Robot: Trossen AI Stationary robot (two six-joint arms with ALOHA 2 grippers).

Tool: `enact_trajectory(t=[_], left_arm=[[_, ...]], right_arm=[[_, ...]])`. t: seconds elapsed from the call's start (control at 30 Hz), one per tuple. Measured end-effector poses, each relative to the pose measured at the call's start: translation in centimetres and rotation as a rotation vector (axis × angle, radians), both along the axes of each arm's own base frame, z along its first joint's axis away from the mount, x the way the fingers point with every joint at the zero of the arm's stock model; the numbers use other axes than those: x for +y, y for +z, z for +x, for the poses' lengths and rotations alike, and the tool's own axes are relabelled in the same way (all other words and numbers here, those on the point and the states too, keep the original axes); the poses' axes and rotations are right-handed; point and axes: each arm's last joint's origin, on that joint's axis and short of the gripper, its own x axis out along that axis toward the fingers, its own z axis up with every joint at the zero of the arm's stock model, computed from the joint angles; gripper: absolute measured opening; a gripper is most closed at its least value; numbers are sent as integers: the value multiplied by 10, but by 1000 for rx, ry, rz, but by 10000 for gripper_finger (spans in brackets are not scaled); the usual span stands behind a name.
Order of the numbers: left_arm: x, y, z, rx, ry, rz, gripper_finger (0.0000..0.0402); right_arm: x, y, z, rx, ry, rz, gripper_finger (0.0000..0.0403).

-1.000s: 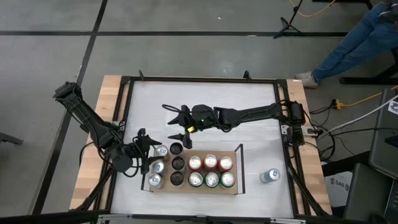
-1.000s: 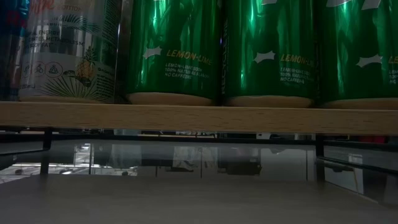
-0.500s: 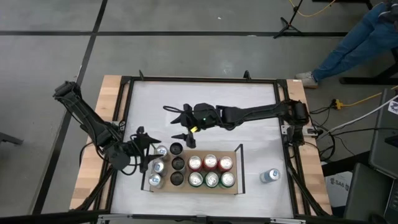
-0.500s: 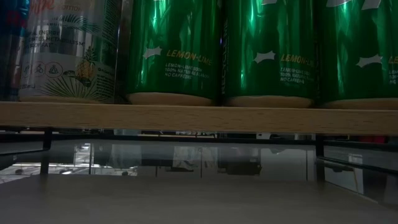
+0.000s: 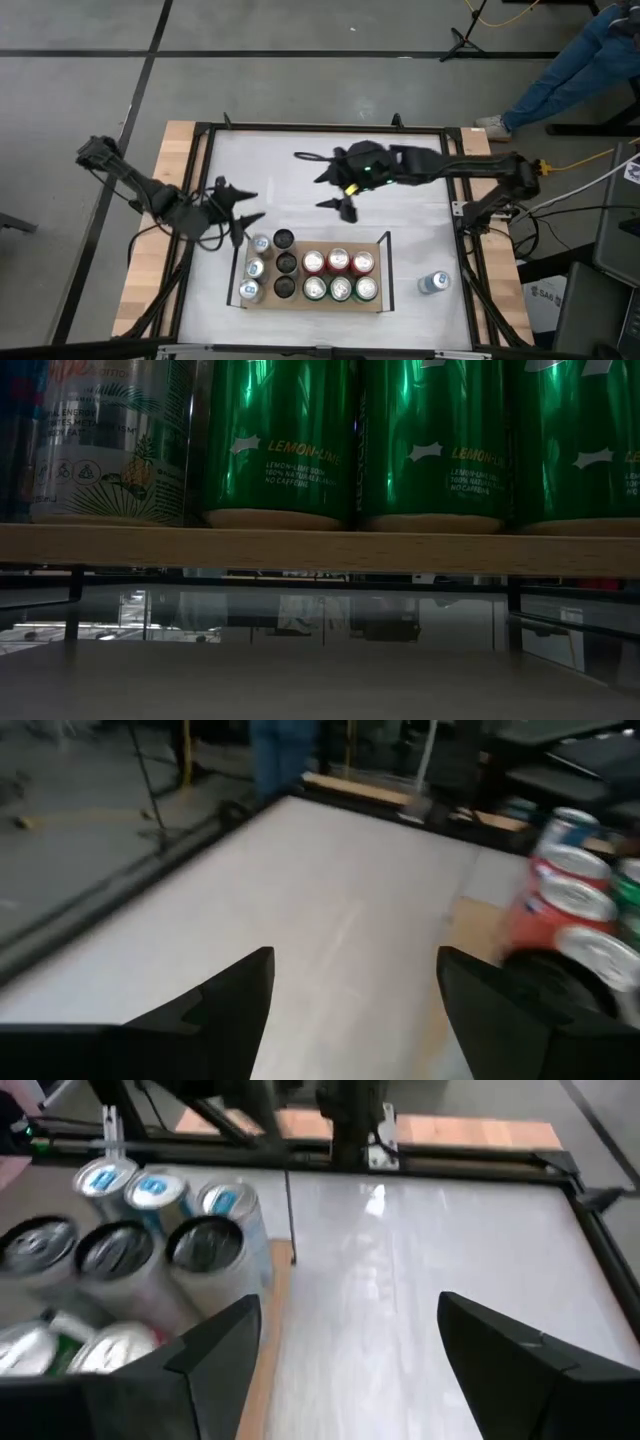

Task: Place canned beverage on shelf
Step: Put the blue soda can on the shelf

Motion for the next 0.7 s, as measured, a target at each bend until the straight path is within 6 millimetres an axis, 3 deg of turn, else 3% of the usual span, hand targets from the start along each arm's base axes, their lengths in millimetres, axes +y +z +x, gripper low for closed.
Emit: enact_trajectory(t=[0.4, 0.53, 0.7], left_arm=[[55, 24, 19, -33, -164, 172, 269], [71, 25, 21, -36, -165, 176, 269], [83, 25, 21, -36, -174, 159, 269]], right_arm=[[3, 42, -95, 188, -92, 141, 294], [16, 48, -114, 219, -135, 199, 294], [49, 47, -127, 278, -169, 219, 294]])
